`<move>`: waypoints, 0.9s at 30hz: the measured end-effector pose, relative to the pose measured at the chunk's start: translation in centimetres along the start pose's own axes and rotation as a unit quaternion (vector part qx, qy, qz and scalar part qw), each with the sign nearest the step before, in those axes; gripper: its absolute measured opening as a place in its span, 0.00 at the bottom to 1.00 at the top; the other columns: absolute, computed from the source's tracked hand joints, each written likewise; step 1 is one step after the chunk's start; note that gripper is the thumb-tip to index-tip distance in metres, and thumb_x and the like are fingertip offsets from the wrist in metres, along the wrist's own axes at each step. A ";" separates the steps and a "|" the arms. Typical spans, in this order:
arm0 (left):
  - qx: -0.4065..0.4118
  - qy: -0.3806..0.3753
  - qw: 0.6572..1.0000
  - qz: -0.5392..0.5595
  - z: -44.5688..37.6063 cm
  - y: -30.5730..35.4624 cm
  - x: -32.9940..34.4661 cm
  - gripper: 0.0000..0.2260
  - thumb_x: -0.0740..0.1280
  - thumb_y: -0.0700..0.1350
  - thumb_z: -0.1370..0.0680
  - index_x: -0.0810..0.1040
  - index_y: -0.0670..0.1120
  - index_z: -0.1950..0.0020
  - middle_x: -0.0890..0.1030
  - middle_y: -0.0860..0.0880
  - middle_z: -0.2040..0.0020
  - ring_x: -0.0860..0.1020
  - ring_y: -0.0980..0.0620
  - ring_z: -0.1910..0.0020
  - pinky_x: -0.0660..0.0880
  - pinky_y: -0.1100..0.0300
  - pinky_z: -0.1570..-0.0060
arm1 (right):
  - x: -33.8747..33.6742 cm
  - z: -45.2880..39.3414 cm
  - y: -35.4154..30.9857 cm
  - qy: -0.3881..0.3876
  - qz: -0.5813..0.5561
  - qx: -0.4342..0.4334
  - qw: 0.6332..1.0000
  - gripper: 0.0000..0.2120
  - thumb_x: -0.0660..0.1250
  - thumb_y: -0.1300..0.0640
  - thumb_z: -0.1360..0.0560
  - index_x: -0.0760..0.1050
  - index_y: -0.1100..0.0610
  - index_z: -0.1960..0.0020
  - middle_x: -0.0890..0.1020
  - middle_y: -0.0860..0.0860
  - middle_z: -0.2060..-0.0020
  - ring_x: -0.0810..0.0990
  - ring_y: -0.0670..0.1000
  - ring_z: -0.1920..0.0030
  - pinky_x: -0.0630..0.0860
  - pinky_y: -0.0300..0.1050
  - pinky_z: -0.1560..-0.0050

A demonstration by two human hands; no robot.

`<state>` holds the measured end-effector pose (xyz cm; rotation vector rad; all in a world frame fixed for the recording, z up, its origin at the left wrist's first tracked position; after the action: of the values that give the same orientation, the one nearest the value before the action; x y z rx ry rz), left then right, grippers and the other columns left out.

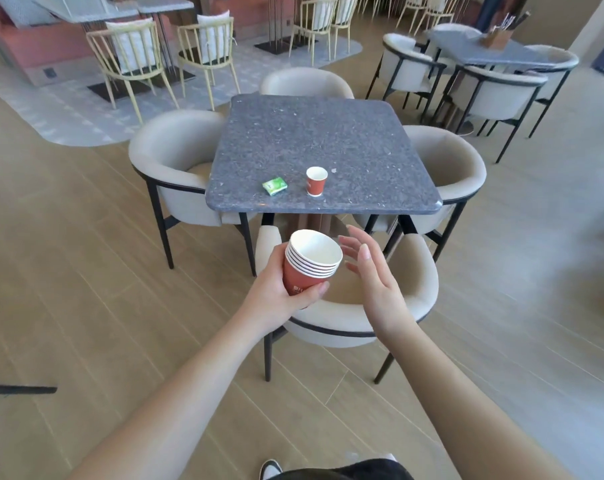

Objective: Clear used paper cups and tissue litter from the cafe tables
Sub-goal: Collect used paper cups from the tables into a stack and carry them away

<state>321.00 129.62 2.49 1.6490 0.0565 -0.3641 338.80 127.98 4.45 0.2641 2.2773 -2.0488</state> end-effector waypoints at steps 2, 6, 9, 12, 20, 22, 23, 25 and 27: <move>-0.005 0.001 1.000 -0.006 -2.1 -0.7 -0.2 0.33 0.79 0.56 0.32 0.67 0.60 0.33 0.78 0.64 0.40 0.76 0.73 0.43 0.72 0.76 0.48 | 0.0 -2.1 0.5 0.000 -0.005 0.004 1.000 0.24 0.52 0.36 0.20 0.69 0.42 0.28 0.78 0.45 0.35 0.75 0.46 0.31 0.67 0.57 0.26; -0.017 0.010 1.000 -0.024 -6.5 -2.2 0.1 0.32 0.82 0.51 0.31 0.67 0.62 0.35 0.78 0.65 0.41 0.75 0.74 0.44 0.71 0.77 0.49 | -0.3 -6.7 2.2 -0.007 -0.009 0.015 1.000 0.22 0.51 0.40 0.18 0.68 0.44 0.28 0.77 0.47 0.34 0.74 0.47 0.32 0.66 0.57 0.26; -0.028 0.025 0.999 -0.033 -10.3 -2.8 0.5 0.31 0.80 0.57 0.36 0.69 0.64 0.38 0.79 0.65 0.41 0.76 0.72 0.44 0.71 0.77 0.49 | -1.3 -10.5 4.3 -0.010 -0.017 0.033 0.999 0.22 0.51 0.42 0.18 0.68 0.45 0.27 0.77 0.48 0.34 0.74 0.46 0.32 0.66 0.57 0.26; -0.043 0.035 0.998 -0.027 -14.4 -3.4 0.8 0.30 0.83 0.55 0.35 0.71 0.65 0.40 0.80 0.61 0.41 0.77 0.70 0.44 0.74 0.74 0.53 | -2.4 -14.8 6.0 -0.018 -0.024 0.046 0.999 0.22 0.51 0.43 0.17 0.68 0.47 0.26 0.77 0.49 0.33 0.74 0.45 0.31 0.66 0.57 0.26; -0.064 0.084 0.994 -0.018 -23.0 -3.9 1.9 0.27 0.81 0.60 0.41 0.75 0.70 0.45 0.82 0.68 0.46 0.80 0.68 0.46 0.74 0.76 0.56 | -3.8 -26.3 8.0 -0.053 -0.035 0.050 0.997 0.16 0.50 0.41 0.18 0.70 0.34 0.34 0.77 0.39 0.35 0.73 0.40 0.31 0.68 0.45 0.27; -0.071 0.086 0.994 -0.015 -24.2 -4.2 2.1 0.27 0.81 0.58 0.40 0.74 0.73 0.46 0.82 0.68 0.46 0.81 0.66 0.46 0.75 0.74 0.55 | -3.5 -28.3 8.5 -0.058 -0.033 0.051 0.996 0.15 0.51 0.41 0.17 0.71 0.31 0.36 0.78 0.36 0.36 0.73 0.40 0.31 0.68 0.46 0.27; -0.075 0.086 0.993 -0.014 -24.6 -4.4 2.2 0.28 0.81 0.58 0.40 0.74 0.74 0.46 0.83 0.67 0.45 0.81 0.66 0.45 0.76 0.73 0.53 | -3.3 -29.1 8.8 -0.059 -0.036 0.053 0.996 0.15 0.51 0.41 0.17 0.71 0.32 0.35 0.78 0.37 0.36 0.73 0.41 0.31 0.67 0.47 0.26; -0.085 0.087 0.992 -0.011 -25.6 -4.9 2.1 0.28 0.81 0.59 0.40 0.74 0.74 0.45 0.83 0.66 0.44 0.81 0.65 0.44 0.76 0.71 0.50 | -2.8 -30.6 9.6 -0.060 -0.043 0.061 0.995 0.18 0.51 0.42 0.17 0.71 0.40 0.31 0.78 0.41 0.34 0.74 0.41 0.31 0.67 0.49 0.26; -0.097 0.092 0.991 -0.003 -26.4 -5.7 1.9 0.29 0.81 0.59 0.40 0.75 0.70 0.43 0.82 0.67 0.44 0.81 0.65 0.44 0.76 0.71 0.51 | -2.1 -32.0 10.5 -0.068 -0.042 0.072 0.994 0.20 0.52 0.44 0.16 0.70 0.47 0.28 0.77 0.46 0.32 0.73 0.42 0.31 0.67 0.48 0.26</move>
<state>326.73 155.74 -1.72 1.4858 0.2287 -0.2040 344.77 160.61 -1.94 0.0336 2.1011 -2.2006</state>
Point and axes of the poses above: each hand's wrist, its own z-axis away from the middle knuckle, its own x-axis out of the palm, y = z × x, the point moved 3 cm from there along -z, towards the middle knuckle
